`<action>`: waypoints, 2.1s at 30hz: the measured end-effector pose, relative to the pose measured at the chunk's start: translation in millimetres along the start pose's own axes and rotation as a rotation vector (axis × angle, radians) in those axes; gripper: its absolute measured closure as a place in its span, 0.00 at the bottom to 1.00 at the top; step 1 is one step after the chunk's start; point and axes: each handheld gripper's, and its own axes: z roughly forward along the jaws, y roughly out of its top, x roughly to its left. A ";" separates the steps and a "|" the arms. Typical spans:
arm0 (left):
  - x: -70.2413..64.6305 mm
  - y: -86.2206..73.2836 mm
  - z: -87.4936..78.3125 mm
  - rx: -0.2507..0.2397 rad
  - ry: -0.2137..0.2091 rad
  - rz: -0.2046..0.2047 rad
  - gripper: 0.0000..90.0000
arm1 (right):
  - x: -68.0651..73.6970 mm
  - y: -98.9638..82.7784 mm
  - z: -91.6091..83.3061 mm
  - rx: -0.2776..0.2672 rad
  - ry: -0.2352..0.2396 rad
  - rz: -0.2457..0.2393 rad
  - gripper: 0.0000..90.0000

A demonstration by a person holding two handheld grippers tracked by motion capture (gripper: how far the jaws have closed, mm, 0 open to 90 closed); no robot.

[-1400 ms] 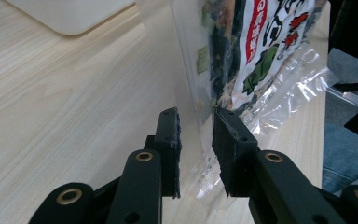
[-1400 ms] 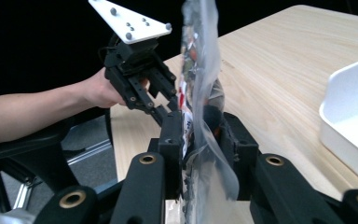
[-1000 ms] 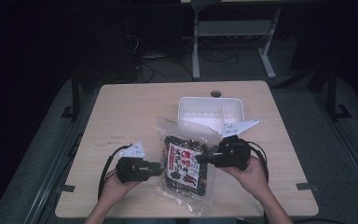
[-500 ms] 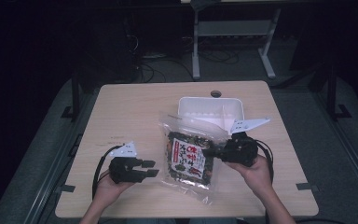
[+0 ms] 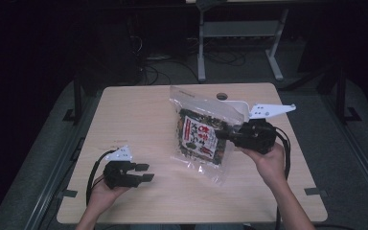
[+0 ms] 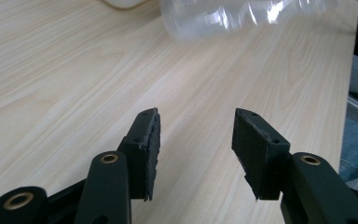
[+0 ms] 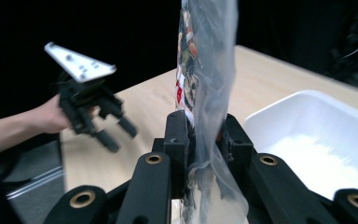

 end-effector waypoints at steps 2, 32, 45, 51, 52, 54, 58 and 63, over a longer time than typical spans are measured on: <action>0.5 -1.3 -0.4 0.005 0.006 0.001 0.55 | -4.0 7.8 -0.9 -0.009 -0.019 -0.013 0.84; 9.6 -9.3 -3.5 0.035 0.011 -0.019 0.48 | -84.3 55.5 10.9 -0.086 -0.248 -0.019 0.84; 10.8 -11.0 -2.7 0.040 0.002 -0.024 0.47 | -103.4 42.4 43.8 -0.025 -0.265 -0.022 0.84; 11.0 -11.4 -2.2 0.045 -0.002 -0.022 0.47 | -110.8 32.1 50.2 -0.009 -0.267 -0.009 0.84; 11.3 -11.5 -2.1 0.044 -0.003 -0.021 0.47 | -111.8 29.3 51.0 -0.009 -0.268 -0.003 0.84; 12.1 -11.6 -2.3 0.043 -0.002 -0.025 0.47 | -113.3 24.8 51.7 -0.018 -0.264 0.011 0.84; 12.4 -11.8 -2.6 0.042 -0.002 -0.025 0.47 | -115.1 17.8 55.5 -0.018 -0.261 0.020 0.84; 12.6 -11.9 -2.9 0.039 -0.004 -0.028 0.47 | -114.1 12.9 60.5 -0.015 -0.259 0.016 0.84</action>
